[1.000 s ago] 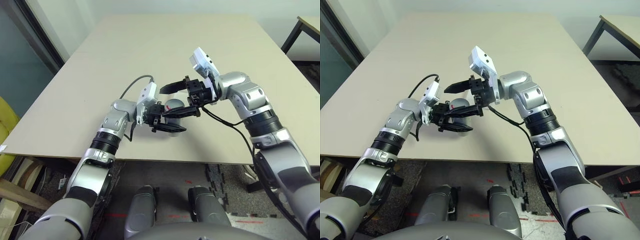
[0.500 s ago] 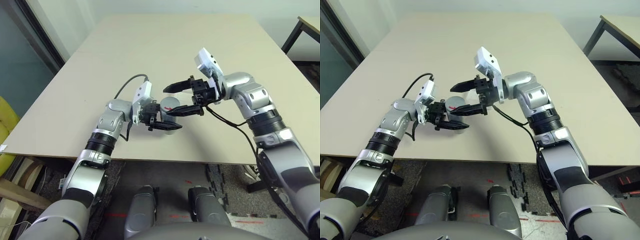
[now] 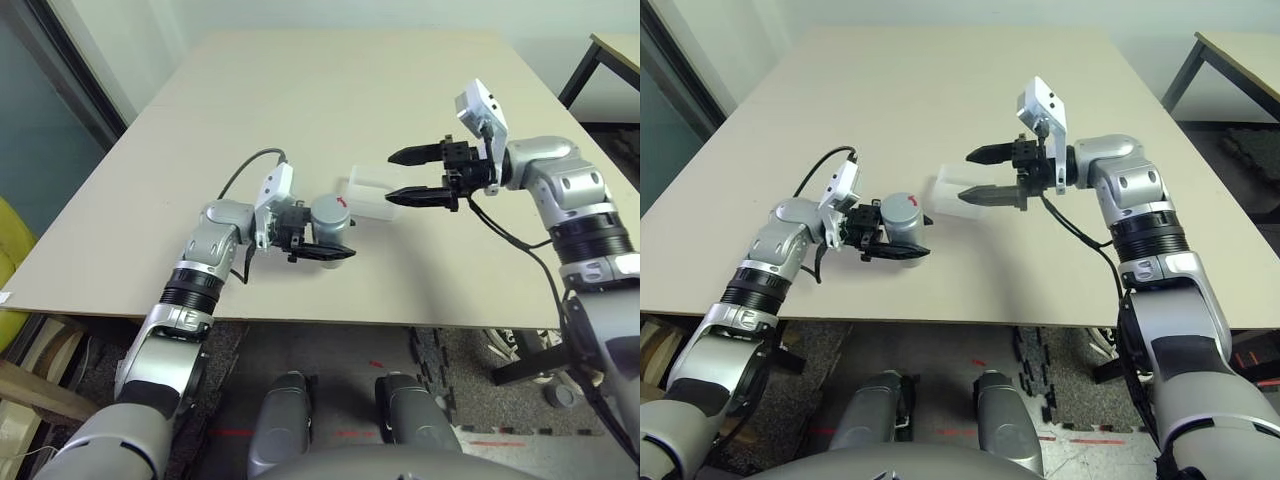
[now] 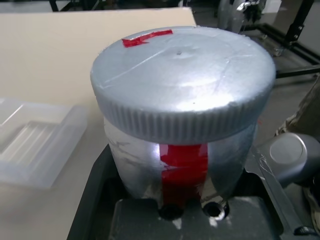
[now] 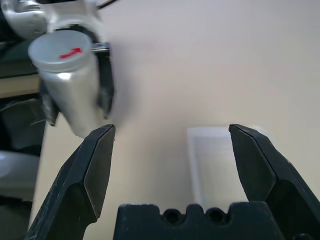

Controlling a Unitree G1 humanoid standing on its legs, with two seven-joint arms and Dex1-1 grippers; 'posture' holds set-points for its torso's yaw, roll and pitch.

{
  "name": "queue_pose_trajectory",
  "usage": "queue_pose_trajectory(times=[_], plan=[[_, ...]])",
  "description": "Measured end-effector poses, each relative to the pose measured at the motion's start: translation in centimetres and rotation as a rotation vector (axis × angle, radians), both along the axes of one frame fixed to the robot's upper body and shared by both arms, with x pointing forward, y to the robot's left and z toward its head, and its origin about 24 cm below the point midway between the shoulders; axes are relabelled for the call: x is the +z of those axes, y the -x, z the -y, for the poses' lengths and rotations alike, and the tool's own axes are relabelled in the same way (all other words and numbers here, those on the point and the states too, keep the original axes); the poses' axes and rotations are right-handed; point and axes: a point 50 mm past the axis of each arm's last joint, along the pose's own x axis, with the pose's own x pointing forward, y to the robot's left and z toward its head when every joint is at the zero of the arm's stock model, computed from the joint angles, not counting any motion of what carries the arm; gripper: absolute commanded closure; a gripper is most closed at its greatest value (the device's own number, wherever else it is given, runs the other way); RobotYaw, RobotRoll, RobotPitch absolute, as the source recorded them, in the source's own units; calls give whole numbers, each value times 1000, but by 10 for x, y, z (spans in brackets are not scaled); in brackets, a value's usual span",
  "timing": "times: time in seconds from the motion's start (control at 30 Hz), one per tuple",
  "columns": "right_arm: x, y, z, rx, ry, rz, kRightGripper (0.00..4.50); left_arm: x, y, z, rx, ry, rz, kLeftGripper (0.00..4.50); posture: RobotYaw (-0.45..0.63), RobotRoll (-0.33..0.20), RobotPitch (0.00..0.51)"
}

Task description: Pour the medicine from the bottle into the box.

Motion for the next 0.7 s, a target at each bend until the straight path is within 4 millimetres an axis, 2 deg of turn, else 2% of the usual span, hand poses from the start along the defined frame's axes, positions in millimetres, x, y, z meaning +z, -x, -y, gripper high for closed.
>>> queue_pose_trajectory(times=[0.2, 0.47, 0.7], plan=[[2, 1, -7, 15, -10, -3, 0, 1, 0, -1, 7, 4, 12, 1974, -46, 0, 27], [-1, 15, -49, 153, -60, -23, 0, -3, -3, -1, 33, 18, 21, 1974, -42, 0, 17], [-1, 20, -67, 212, -73, -25, 0, 1, -5, 4, 30, 33, 43, 1974, -42, 0, 17]])
